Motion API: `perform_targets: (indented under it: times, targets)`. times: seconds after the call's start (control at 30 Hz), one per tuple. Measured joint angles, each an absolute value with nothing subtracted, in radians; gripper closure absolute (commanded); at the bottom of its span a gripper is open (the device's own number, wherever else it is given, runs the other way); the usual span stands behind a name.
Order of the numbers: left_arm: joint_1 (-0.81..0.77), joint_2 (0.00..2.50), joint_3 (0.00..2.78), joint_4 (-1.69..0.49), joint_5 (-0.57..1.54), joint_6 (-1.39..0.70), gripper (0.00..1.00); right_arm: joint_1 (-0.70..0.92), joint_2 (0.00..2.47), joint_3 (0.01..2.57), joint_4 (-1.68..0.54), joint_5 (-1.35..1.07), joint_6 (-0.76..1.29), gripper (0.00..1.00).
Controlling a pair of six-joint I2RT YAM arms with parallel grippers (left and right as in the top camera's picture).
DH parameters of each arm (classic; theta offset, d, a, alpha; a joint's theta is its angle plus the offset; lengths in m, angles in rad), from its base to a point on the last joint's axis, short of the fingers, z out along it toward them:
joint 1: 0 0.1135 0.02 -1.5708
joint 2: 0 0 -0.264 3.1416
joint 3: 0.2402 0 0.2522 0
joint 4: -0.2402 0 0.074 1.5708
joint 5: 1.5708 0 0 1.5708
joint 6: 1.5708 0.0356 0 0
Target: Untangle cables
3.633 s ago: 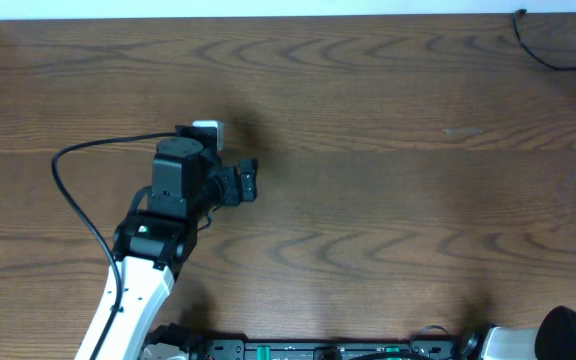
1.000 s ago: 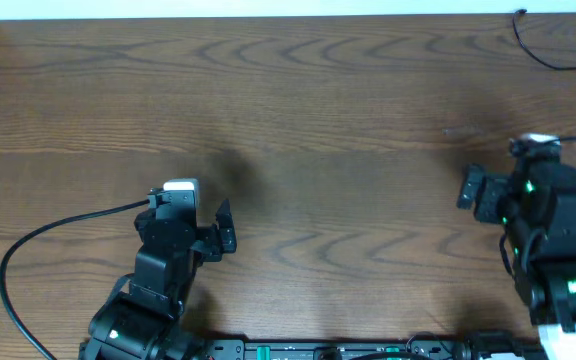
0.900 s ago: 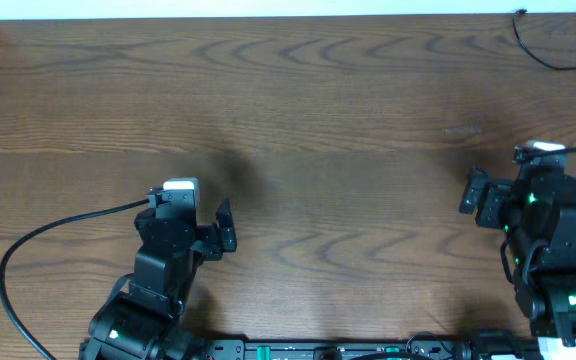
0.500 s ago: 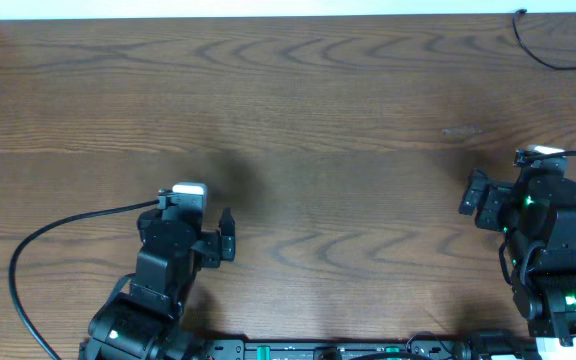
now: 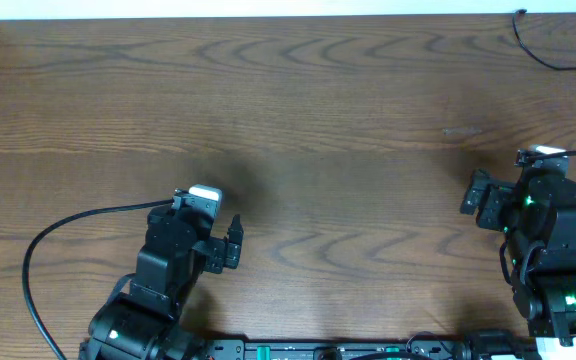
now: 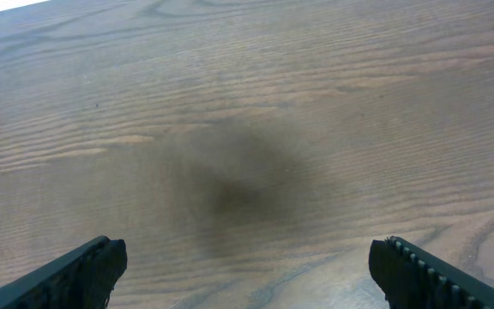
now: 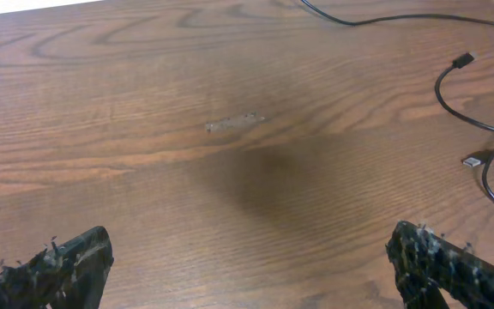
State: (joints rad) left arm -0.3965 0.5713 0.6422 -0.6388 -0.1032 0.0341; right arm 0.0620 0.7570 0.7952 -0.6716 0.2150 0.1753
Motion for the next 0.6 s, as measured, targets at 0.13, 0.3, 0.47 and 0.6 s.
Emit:
perform_targets:
  times: [0.13,0.3,0.47,0.6]
  targets:
    - [-0.397,0.571,0.642,-0.638,-0.103,0.035,0.04,0.062,0.757,0.795,-0.672,0.217,0.175,0.01]
    - [-0.397,0.571,0.642,-0.643,-0.103,0.035,0.04,0.062,0.757,0.795,-0.686,0.217,0.175,0.01]
    - [-0.397,0.571,0.642,-0.655,-0.103,0.035,0.04,0.062,0.757,0.795,-0.728,0.217,0.175,0.01]
    - [-0.397,0.571,0.642,-0.655,-0.103,0.035,0.04,0.062,0.757,0.795,-0.757,0.217,0.175,0.01]
